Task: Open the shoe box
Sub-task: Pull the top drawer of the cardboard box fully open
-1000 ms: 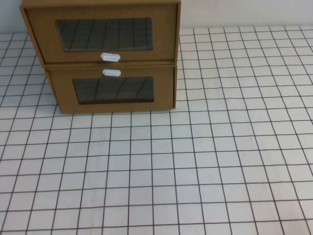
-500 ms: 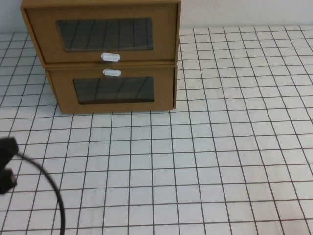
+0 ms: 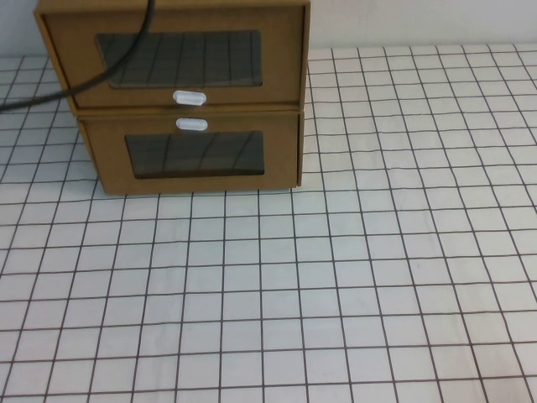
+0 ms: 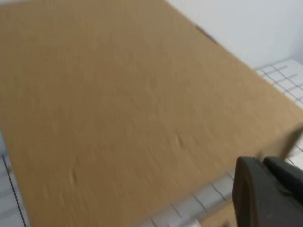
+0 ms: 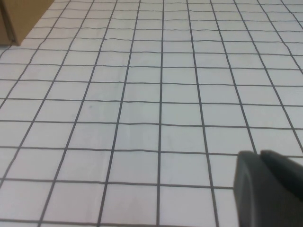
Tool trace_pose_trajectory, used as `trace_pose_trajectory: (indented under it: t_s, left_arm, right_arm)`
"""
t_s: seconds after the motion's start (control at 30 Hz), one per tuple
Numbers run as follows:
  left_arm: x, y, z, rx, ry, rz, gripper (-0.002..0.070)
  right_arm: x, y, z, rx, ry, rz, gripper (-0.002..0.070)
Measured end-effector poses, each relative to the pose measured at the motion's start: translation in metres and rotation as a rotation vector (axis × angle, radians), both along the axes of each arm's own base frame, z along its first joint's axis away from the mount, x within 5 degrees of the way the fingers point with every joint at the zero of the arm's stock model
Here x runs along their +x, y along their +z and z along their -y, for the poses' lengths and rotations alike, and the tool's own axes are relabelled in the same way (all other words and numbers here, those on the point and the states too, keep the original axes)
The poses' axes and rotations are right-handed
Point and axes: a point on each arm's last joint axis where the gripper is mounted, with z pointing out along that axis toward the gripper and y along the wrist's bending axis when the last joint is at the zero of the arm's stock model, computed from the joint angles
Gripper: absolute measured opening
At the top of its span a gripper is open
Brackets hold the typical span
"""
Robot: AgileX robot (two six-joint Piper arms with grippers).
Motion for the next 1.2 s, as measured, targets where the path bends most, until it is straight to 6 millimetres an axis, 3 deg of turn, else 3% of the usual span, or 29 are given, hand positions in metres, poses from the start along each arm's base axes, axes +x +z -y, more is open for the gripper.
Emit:
trace_pose_trajectory:
  t_s: [0.1, 0.2, 0.37, 0.47, 0.63, 1.2]
  left_arm:
    - [0.035, 0.011, 0.006, 0.012, -0.022, 0.046, -0.0002]
    - [0.067, 0.006, 0.011, 0.021, -0.040, 0.055, -0.0003]
    - [0.115, -0.024, 0.017, 0.035, -0.053, 0.019, -0.0002]
    - [0.132, -0.043, 0.019, 0.053, -0.061, -0.009, -0.0003]
    - [0.146, -0.061, 0.019, 0.073, -0.060, -0.020, -0.0002]
    - [0.151, -0.066, 0.020, 0.077, -0.065, -0.006, -0.0002]
  right_arm:
    - [0.000, 0.000, 0.000, 0.000, 0.000, 0.000, -0.0013]
    - [0.000, 0.000, 0.000, 0.000, 0.000, 0.000, -0.0013]
    - [0.000, 0.000, 0.000, 0.000, 0.000, 0.000, -0.0014]
    - [0.000, 0.000, 0.000, 0.000, 0.000, 0.000, -0.0014]
    - [0.000, 0.000, 0.000, 0.000, 0.000, 0.000, -0.0013]
    - [0.001, 0.002, 0.000, 0.019, -0.003, 0.022, -0.0013]
